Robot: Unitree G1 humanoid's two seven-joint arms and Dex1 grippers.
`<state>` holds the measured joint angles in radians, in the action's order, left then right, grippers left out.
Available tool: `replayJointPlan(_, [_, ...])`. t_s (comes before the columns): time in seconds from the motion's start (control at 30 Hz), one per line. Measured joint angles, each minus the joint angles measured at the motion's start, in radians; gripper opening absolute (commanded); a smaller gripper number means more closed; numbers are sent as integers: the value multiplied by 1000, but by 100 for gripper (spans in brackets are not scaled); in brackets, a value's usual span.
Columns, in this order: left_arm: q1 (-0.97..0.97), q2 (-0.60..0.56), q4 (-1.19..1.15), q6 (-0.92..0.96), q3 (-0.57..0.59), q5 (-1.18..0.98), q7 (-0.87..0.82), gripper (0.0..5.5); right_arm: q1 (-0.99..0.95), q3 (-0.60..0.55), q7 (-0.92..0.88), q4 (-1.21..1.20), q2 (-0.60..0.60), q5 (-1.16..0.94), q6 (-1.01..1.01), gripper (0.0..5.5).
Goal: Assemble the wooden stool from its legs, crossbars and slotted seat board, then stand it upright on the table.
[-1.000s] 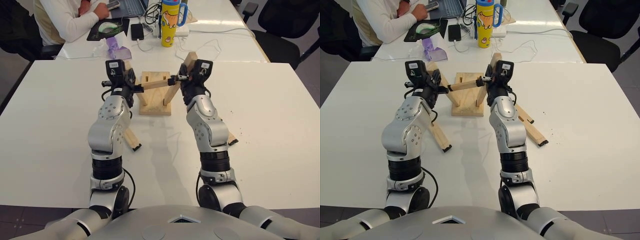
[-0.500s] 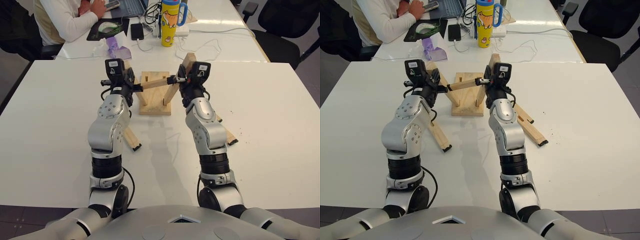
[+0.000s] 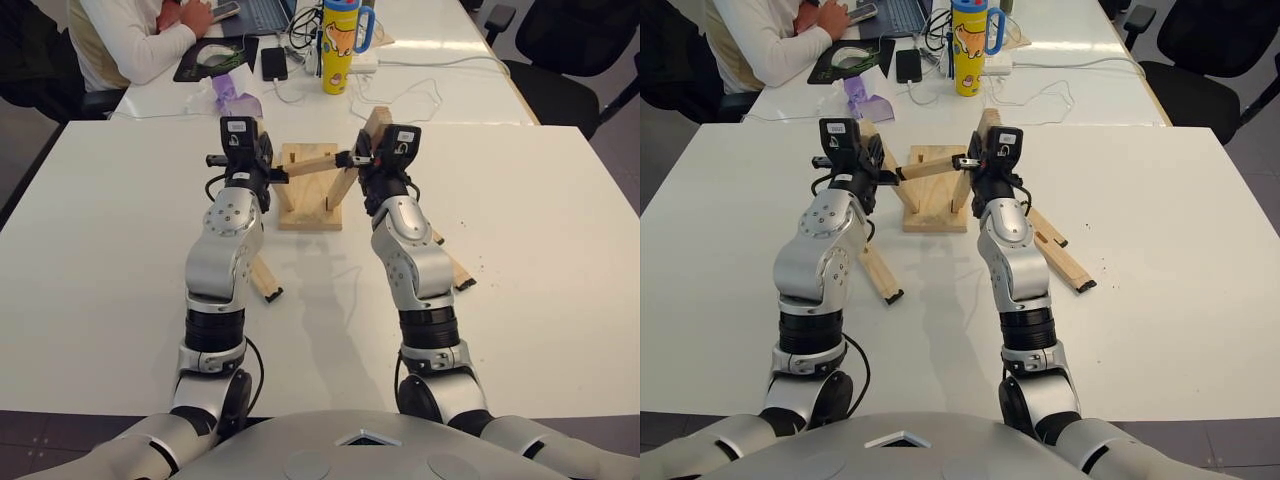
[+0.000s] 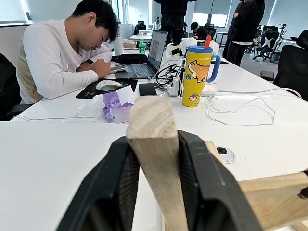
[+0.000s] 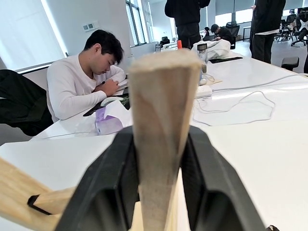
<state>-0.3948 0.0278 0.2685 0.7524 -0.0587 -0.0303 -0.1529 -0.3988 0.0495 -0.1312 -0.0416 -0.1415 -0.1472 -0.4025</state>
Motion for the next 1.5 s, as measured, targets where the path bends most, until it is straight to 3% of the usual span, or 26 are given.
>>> replayJointPlan(0.3, [63, -31, 32, -46, -31, 2, 18, 109, -4, -28, 12, 11, -6, -36, -7, 104])
replayJointPlan(0.6, [63, -13, 19, -141, 21, -46, 50, 109, -17, -26, 25, 11, -3, -27, -5, 104])
replayJointPlan(0.63, [64, -10, 19, -152, 27, -55, 60, 145, -17, -26, 26, 11, -3, -26, -3, 104])
replayJointPlan(0.8, [65, -13, 52, -201, 37, -77, 103, 212, -26, -31, 32, 14, 1, -25, 0, 104])
replayJointPlan(1.1, [35, -22, 98, -273, 41, -50, 105, 212, -28, -30, 46, 15, 0, -19, -1, 104])
replayJointPlan(1.23, [-69, -39, 184, -350, 23, -45, 138, 212, -29, -29, 47, 15, 1, -17, -1, 104])
replayJointPlan(1.5, [-132, 17, 92, -292, -15, -131, 199, 97, -39, -26, 48, 27, 1, -17, -1, 104])
